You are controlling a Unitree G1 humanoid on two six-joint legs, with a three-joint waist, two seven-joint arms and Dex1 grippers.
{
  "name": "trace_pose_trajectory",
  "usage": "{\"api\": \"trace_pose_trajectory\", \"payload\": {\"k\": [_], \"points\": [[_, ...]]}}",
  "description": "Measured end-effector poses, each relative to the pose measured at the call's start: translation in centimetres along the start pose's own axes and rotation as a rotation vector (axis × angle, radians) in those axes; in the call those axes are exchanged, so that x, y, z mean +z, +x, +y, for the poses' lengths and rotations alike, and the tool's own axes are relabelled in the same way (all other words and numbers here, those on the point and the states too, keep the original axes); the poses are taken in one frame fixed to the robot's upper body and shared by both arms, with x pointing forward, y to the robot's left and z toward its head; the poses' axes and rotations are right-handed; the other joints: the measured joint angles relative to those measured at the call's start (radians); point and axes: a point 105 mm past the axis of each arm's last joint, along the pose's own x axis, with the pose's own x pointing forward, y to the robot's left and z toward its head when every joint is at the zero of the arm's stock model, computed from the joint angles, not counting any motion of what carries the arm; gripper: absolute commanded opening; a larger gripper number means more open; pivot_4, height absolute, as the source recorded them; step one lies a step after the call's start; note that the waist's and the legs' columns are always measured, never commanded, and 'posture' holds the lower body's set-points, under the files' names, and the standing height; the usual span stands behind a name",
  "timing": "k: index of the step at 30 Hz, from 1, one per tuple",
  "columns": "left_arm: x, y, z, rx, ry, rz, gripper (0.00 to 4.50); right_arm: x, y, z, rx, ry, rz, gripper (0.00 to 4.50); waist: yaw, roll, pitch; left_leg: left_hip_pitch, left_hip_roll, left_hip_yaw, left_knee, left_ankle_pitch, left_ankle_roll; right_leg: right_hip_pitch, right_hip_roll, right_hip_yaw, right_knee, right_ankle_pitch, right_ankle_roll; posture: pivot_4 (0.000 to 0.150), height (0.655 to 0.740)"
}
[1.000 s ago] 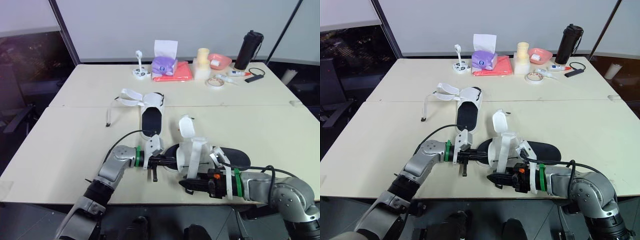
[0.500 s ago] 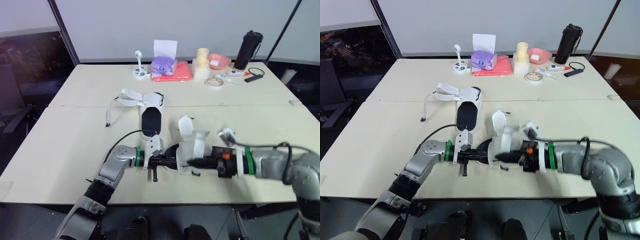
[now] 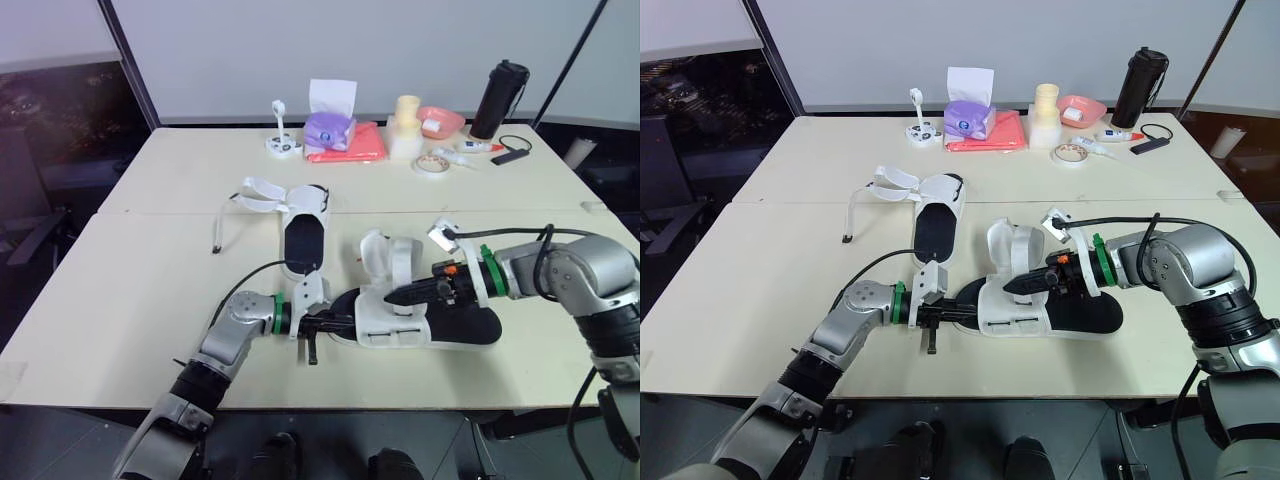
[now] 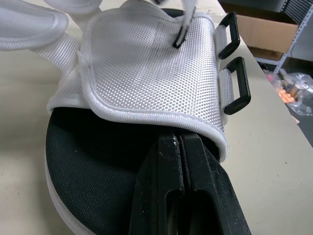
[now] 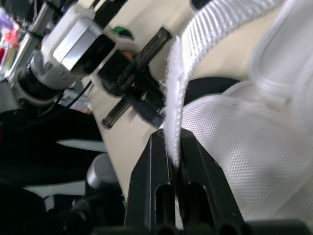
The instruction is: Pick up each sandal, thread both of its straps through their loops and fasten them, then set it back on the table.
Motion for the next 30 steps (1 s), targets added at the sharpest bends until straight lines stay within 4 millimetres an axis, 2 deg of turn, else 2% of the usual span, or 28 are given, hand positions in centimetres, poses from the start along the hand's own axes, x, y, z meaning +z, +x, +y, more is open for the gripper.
{"api": "trace_pose_trajectory", "payload": {"k": [16,30], "points": [[0.1,0.2,0.0,0.007,0.006,-0.008,0.0,1.6,-0.6,1.0,0.075,0.157,-0.028,0.09,0.001,0.0,0.0,0.0,0.0,0.0,0.0,0.0,0.0,0.0,0.0,0.0,0.0,0.0,0.0,0.15,0.74],[0.0,0.2,0.0,0.008,0.006,-0.007,0.0,1.2,-0.3,0.7,0.069,0.182,-0.017,0.09,0.0,0.0,0.0,0.0,-0.001,0.0,0.0,0.0,0.0,0.0,0.0,0.0,0.0,0.0,0.0,0.15,0.74]]}}
